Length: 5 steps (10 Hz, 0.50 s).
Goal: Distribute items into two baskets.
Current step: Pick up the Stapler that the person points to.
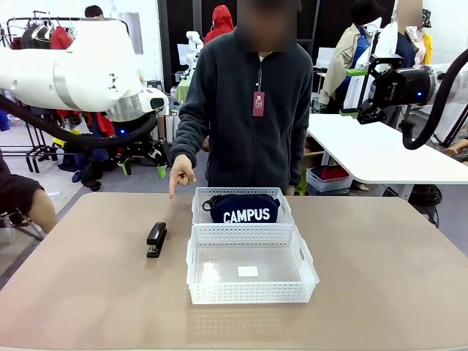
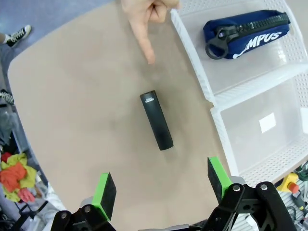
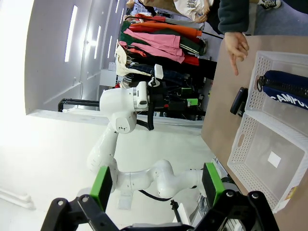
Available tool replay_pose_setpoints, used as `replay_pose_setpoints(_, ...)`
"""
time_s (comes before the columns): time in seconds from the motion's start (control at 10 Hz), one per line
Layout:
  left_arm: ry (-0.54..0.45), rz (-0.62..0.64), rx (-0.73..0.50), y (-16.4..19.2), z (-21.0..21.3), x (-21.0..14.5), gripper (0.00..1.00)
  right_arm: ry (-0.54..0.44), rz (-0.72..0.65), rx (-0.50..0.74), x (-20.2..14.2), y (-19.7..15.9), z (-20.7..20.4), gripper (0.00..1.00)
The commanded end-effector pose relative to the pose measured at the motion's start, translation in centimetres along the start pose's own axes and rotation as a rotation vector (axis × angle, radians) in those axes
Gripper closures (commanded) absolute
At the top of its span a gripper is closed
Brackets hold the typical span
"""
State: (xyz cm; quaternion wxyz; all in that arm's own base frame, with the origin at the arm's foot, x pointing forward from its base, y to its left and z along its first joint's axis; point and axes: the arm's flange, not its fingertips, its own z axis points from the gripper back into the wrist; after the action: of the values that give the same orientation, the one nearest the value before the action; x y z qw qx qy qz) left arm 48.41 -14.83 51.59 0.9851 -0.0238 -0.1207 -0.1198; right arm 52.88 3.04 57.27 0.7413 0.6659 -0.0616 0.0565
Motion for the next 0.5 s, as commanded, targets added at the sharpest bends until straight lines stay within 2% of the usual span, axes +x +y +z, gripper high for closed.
replay_pose_setpoints(0.0, 0.064, 0.065, 0.041, -0.8, -1.3, 0.2, 0.00, -0.002, 0.004, 0.003, 0.0, 0.2, 0.0, 0.00)
replay_pose_setpoints(0.4, 0.121, 0.112, 0.148, -2.2, -5.4, 0.0, 0.00, -0.002, 0.004, 0.003, 0.0, 0.2, 0.0, 0.00)
